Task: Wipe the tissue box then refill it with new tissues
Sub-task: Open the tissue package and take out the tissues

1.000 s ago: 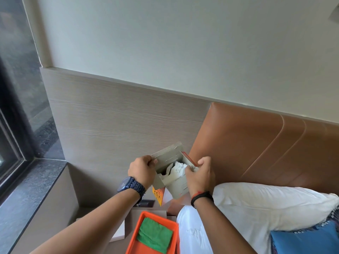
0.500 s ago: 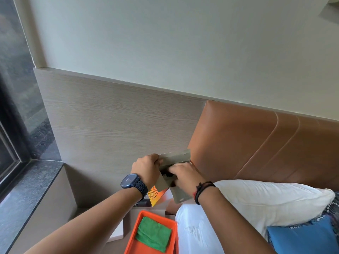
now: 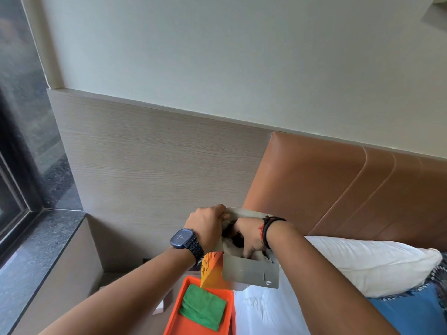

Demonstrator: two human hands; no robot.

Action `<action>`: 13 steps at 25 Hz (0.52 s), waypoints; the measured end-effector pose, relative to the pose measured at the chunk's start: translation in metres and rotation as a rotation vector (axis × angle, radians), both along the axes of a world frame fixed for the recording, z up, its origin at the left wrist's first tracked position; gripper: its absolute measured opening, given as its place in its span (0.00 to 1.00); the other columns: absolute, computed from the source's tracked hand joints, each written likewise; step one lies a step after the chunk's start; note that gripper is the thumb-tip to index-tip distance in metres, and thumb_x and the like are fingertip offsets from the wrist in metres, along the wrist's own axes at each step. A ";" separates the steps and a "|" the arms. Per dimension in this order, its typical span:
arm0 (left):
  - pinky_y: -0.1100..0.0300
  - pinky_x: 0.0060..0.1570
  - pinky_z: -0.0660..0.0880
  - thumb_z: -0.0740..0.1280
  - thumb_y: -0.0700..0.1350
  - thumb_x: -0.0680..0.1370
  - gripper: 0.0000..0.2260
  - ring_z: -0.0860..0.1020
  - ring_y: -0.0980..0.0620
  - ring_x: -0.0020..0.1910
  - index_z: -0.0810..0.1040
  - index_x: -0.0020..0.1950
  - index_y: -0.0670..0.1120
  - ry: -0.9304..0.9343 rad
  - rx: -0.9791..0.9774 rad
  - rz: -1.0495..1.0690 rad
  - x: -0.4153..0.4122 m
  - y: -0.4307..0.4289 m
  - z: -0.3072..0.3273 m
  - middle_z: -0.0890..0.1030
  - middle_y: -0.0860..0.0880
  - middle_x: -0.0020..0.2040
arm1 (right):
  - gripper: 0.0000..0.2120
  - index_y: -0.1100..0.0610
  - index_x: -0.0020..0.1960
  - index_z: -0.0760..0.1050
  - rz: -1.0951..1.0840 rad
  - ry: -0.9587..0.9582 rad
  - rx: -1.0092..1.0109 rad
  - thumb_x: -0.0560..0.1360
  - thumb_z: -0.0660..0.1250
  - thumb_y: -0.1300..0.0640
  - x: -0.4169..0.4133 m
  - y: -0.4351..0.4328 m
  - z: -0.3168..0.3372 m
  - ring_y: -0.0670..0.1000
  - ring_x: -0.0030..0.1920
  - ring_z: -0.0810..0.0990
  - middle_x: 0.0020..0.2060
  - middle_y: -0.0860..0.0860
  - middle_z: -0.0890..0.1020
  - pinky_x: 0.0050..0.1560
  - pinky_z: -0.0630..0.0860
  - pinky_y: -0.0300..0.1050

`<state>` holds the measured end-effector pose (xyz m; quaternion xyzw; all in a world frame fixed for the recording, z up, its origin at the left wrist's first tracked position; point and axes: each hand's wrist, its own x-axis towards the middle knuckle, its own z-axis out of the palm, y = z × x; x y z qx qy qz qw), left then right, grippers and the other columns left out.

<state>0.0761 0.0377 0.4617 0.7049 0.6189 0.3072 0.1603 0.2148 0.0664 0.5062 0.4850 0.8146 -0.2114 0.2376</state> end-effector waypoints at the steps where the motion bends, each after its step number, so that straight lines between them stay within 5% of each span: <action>1: 0.56 0.35 0.67 0.59 0.47 0.79 0.09 0.76 0.37 0.40 0.70 0.39 0.49 0.001 0.000 -0.006 0.000 0.000 -0.001 0.81 0.42 0.40 | 0.14 0.58 0.47 0.77 0.012 -0.026 0.055 0.63 0.75 0.59 0.001 0.000 -0.004 0.55 0.41 0.80 0.41 0.53 0.81 0.46 0.80 0.50; 3: 0.56 0.35 0.66 0.59 0.47 0.79 0.10 0.76 0.38 0.40 0.67 0.37 0.50 0.006 -0.010 -0.009 -0.001 0.000 -0.003 0.81 0.43 0.39 | 0.08 0.59 0.39 0.72 0.031 -0.041 0.142 0.67 0.71 0.60 0.000 -0.004 -0.009 0.56 0.38 0.76 0.37 0.55 0.78 0.41 0.75 0.46; 5: 0.57 0.35 0.65 0.59 0.46 0.79 0.11 0.77 0.39 0.40 0.66 0.37 0.51 -0.006 -0.011 0.006 -0.002 0.000 -0.005 0.81 0.43 0.39 | 0.11 0.58 0.34 0.68 0.025 0.000 0.224 0.74 0.64 0.58 0.000 -0.010 -0.017 0.56 0.37 0.72 0.36 0.56 0.75 0.40 0.70 0.44; 13: 0.56 0.36 0.67 0.58 0.47 0.80 0.09 0.77 0.37 0.42 0.74 0.42 0.47 -0.004 -0.014 0.006 0.005 0.002 -0.006 0.82 0.41 0.42 | 0.03 0.55 0.42 0.75 0.030 0.119 0.341 0.73 0.64 0.56 0.011 -0.019 -0.030 0.57 0.41 0.77 0.41 0.55 0.80 0.45 0.74 0.47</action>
